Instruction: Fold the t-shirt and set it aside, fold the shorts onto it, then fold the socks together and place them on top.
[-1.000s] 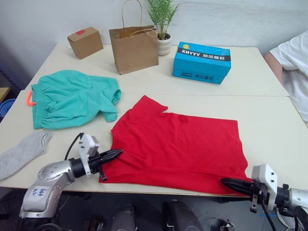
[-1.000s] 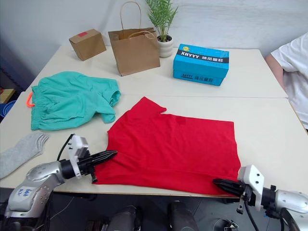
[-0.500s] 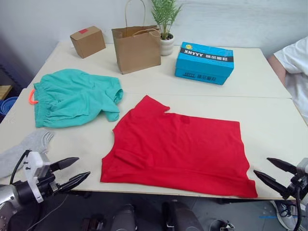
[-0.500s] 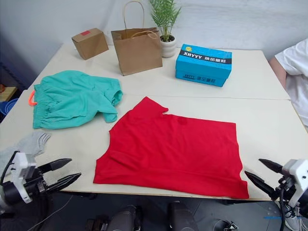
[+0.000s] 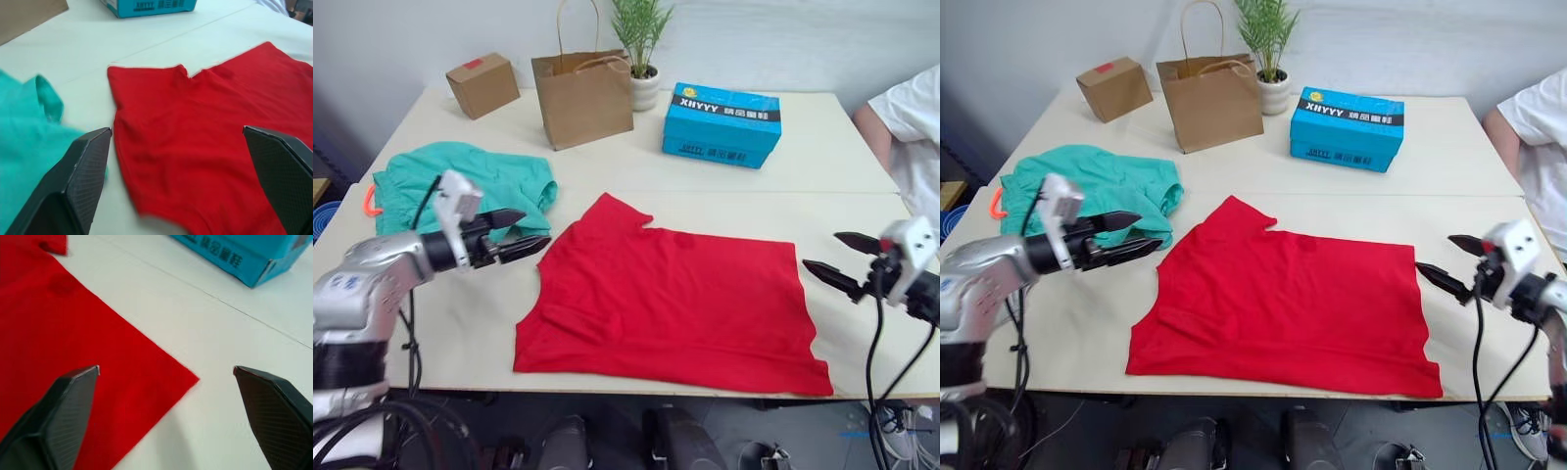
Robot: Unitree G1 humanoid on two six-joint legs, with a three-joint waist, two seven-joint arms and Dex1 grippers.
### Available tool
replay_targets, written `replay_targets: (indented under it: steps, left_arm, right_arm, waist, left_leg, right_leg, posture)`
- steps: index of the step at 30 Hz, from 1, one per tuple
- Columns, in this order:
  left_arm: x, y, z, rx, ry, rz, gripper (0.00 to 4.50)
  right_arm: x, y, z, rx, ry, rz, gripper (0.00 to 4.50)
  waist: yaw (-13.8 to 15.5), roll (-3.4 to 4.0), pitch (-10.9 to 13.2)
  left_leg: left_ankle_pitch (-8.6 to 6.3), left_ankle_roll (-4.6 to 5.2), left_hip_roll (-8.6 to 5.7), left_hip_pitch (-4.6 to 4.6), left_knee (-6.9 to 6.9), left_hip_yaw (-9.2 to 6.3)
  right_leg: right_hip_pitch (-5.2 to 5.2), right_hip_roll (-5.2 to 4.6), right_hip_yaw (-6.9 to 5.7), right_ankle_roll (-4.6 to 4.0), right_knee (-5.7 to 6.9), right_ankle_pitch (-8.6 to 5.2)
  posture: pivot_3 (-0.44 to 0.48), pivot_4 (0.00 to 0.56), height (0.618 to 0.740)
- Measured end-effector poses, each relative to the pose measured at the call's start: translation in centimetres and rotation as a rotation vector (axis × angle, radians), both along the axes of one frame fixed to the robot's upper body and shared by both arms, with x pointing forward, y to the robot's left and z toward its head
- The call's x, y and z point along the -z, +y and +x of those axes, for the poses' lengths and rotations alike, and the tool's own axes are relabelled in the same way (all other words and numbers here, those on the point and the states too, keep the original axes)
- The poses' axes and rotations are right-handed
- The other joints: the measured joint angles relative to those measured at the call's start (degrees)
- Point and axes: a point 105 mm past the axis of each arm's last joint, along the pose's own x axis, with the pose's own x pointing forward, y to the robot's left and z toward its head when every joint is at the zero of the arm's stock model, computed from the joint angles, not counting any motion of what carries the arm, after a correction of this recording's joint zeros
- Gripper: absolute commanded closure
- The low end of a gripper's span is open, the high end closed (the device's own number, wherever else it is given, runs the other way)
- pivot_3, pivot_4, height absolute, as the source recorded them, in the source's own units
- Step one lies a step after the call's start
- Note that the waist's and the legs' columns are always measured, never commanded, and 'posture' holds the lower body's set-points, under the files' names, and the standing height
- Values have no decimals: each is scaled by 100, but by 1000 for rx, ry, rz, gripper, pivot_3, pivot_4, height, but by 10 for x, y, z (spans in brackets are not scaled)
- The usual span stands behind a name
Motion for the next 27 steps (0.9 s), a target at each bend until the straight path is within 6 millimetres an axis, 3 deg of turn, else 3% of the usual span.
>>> replay_targets:
  steps: [5,7,12,15,20,27]
  left_arm:
    - [6,-33,57,-21,16,89,0]
    - [12,-42,70,-15,34,118,0]
    - [32,-47,85,-39,99,166,0]
    - [44,-54,91,-54,130,201,0]
    - [39,-71,98,-52,126,215,0]
    - [51,-70,101,-110,159,228,0]
  right_arm:
    - [-11,10,55,42,58,-68,26]
    - [-9,13,65,49,110,-95,26]
    - [14,10,68,76,252,-126,26]
    - [11,13,72,73,253,-133,26]
    - [15,15,72,65,289,-131,26]
    - [14,15,73,64,327,-173,26]
  waist:
    - [-12,6,11]
    - [-14,6,11]
    - [-9,6,11]
    - [-29,-1,16]
    - [-47,-3,17]
    - [-135,-3,17]
  left_leg:
    - [24,-32,-6,-20,7,25]
    - [22,-35,-5,-23,3,33]
    - [19,-39,-2,-111,20,52]
    - [19,-38,-1,-113,44,61]
    - [18,-35,-7,-111,96,62]
    - [24,-31,-13,-102,101,69]
  right_leg:
    - [-25,-3,15,9,3,-2]
    - [-33,-3,19,16,3,-6]
    - [-136,-3,33,21,36,-9]
    - [-143,-3,42,21,60,-9]
    - [-141,-4,56,33,104,-1]
    - [-139,-6,69,40,123,3]
  posture:
    - [0,150,740]
    - [0,150,740]
    - [0,150,740]
    - [0,150,740]
    - [0,150,740]
    - [0,150,740]
